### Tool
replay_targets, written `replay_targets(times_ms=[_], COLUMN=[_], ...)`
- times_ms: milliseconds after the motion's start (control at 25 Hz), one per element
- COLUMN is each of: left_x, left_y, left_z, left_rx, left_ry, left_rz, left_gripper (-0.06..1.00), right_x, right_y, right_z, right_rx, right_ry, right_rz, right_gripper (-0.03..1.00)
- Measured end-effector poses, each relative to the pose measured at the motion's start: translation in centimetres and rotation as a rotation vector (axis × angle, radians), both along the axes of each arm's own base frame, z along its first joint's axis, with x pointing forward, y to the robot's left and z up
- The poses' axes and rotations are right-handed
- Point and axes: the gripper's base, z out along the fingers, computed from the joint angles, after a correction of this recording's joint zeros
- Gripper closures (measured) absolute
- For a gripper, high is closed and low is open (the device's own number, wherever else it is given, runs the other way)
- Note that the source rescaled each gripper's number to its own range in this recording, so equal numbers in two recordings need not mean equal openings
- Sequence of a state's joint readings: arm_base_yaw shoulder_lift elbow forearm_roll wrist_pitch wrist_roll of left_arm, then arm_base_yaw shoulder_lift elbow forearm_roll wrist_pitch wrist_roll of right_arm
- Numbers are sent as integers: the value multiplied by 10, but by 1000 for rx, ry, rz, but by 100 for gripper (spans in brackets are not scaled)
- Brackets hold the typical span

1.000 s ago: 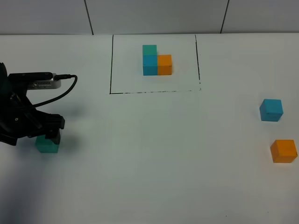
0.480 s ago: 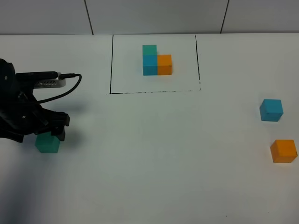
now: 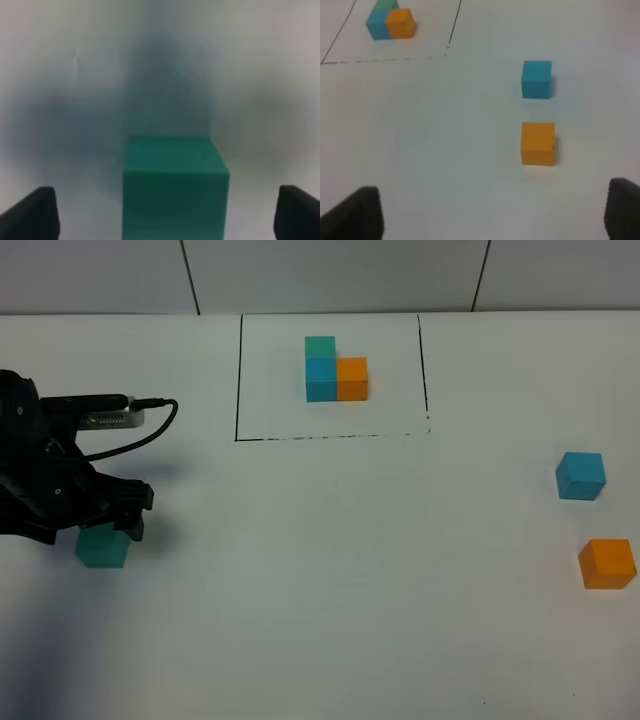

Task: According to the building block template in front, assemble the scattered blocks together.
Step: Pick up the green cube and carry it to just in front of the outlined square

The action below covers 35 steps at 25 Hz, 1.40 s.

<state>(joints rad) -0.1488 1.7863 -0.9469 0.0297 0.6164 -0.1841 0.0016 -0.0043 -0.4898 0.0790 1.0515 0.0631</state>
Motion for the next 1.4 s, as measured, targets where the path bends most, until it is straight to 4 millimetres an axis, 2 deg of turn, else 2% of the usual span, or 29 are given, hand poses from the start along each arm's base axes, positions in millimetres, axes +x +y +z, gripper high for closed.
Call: replay_targets(times_ms=[240, 360, 440, 520, 600, 760, 880, 1040, 1200, 1400], left_x=[3, 4, 4, 4, 4, 4, 11, 21, 30, 46], left_y=[0, -1, -1, -1, -1, -1, -2, -14, -45, -99], left_z=[-21, -21, -21, -21, -21, -20, -11, 3, 18, 29], left_rx=[6, 4, 4, 4, 3, 4, 6, 14, 30, 51], left_ry=[45, 33, 31, 30, 31, 38, 31, 12, -43, -59], left_rz=[0, -1, -1, -1, 0, -2, -35, -171, -431, -752], left_gripper=[3, 18, 39, 64, 94, 93, 93, 93, 93, 93], right_x=[0, 0, 0, 0, 0, 0, 0, 0, 0, 0], right_y=[0, 0, 0, 0, 0, 0, 0, 0, 0, 0], right_z=[0, 0, 0, 0, 0, 0, 0, 0, 0, 0], right_rx=[0, 1, 1, 1, 1, 1, 1, 1, 1, 1], right_ry=[0, 0, 0, 0, 0, 0, 0, 0, 0, 0], right_rz=[0, 0, 0, 0, 0, 0, 0, 0, 0, 0], right_gripper=[19, 19, 19, 19, 19, 19, 19, 19, 19, 19])
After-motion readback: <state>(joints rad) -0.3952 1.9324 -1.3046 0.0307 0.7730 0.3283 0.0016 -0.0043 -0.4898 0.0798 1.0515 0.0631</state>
